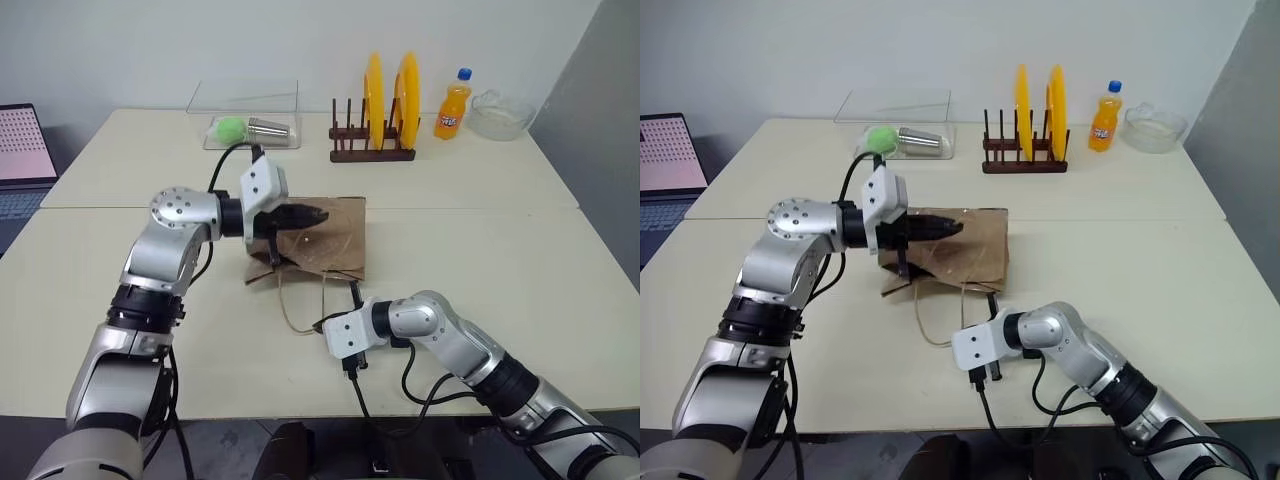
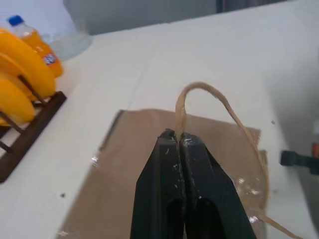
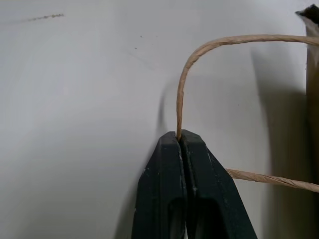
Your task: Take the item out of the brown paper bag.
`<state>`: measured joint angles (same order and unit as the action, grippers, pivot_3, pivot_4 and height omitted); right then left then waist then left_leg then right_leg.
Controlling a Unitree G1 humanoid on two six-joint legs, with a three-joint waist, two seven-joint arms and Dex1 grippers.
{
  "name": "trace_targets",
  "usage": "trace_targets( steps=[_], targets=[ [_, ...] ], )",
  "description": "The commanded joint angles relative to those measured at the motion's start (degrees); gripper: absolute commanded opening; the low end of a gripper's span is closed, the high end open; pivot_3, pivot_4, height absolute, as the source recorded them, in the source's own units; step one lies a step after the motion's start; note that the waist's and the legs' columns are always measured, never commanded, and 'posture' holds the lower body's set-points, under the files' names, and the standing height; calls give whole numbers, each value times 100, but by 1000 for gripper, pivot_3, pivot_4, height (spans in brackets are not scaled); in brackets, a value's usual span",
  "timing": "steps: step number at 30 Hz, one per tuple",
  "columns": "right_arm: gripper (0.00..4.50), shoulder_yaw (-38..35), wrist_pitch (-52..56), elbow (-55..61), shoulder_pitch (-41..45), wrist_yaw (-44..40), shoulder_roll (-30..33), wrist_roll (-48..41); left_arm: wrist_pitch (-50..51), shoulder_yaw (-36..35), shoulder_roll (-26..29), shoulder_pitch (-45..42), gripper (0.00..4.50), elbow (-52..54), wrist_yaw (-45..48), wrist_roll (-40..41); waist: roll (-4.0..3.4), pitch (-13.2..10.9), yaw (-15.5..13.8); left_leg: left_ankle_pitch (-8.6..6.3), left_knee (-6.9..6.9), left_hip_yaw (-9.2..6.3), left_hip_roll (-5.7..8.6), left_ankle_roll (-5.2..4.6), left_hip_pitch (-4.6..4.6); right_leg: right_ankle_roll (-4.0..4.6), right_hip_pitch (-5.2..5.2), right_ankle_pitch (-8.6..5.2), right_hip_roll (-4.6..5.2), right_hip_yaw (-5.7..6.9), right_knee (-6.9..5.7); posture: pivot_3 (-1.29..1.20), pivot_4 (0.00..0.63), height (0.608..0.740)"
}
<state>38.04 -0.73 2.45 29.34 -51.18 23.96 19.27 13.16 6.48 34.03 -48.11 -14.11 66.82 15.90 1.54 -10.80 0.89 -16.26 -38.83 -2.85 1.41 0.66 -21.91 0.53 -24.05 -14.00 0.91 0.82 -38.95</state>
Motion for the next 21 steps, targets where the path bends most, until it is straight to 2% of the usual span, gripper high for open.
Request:
trace_targets(
  steps=[1,11,18,21],
  targets=[
    [55,191,63,65,-223,-256,106,155,106,-340,-123,-583,0,-125,-257,151,1,1,-7,0,0,0,0,0,0,0,0,0,0,1,0,0,150,740],
    [55,189,67,134,-300,-334,104,279,-257,-497,-160,-1323,0,-982,-381,-27,1,2,12,2,1,2,0,4,6,0,0,0,0,-3,-1,0,150,740],
    [55,-173,247,402,-254,-235,-48,80,-11,-501,-66,-1092,0,-600,40,214,1,2,38,3,1,1,-1,6,5,1,0,1,0,-2,-2,0,150,740],
    [911,-380,393,746,-292,-335,48,-110,151,-506,-1,-976,0,-401,212,304,1,2,48,4,1,0,0,7,3,1,-1,1,0,-2,-2,0,150,740]
  ],
)
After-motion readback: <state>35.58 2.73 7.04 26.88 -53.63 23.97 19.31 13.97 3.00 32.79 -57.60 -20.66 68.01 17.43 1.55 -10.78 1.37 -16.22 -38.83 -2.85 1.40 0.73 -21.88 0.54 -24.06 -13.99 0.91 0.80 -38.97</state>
